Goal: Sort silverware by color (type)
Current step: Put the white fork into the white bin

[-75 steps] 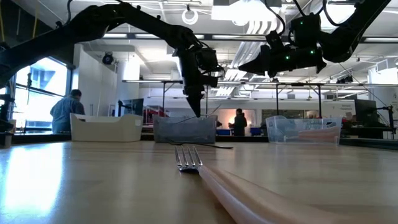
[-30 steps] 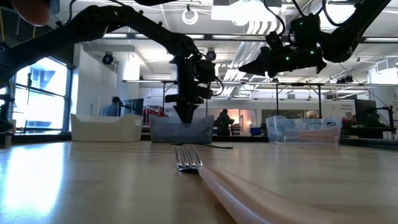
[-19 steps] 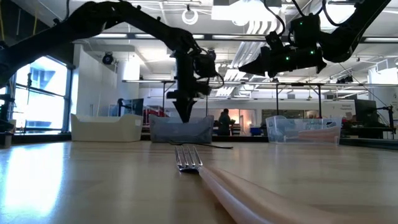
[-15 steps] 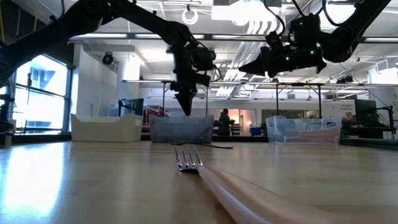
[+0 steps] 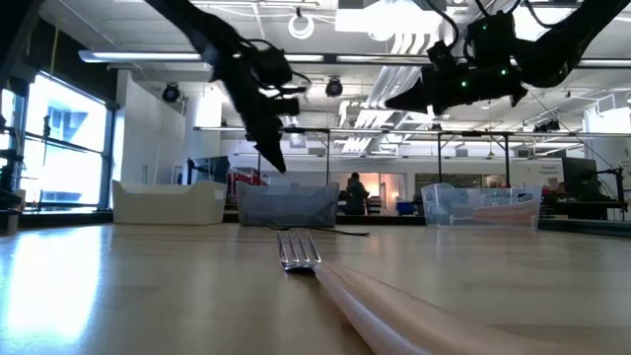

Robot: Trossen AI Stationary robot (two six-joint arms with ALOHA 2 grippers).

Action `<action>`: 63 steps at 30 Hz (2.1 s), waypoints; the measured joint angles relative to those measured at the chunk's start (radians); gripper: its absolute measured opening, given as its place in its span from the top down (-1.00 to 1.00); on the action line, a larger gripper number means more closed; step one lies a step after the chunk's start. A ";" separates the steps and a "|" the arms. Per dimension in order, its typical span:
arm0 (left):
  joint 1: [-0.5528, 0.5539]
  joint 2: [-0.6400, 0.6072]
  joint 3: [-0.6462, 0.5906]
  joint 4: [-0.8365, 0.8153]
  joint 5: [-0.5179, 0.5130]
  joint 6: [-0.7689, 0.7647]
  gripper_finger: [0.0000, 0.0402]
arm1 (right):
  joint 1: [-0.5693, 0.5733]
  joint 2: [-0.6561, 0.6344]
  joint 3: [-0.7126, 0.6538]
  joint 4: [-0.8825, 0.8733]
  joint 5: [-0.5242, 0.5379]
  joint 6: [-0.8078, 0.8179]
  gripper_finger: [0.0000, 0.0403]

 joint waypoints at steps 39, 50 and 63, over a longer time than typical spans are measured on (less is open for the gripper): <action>-0.139 -0.495 -1.016 1.286 0.000 -0.476 1.00 | 0.970 -0.098 0.299 -1.684 0.077 1.581 0.86; -0.139 -0.495 -1.016 1.282 -0.003 -0.483 1.00 | 1.431 0.008 0.299 -1.476 0.081 2.319 0.25; -0.139 -0.494 -1.016 1.279 -0.002 -0.492 1.00 | 1.532 0.261 0.299 -1.275 0.051 2.526 0.21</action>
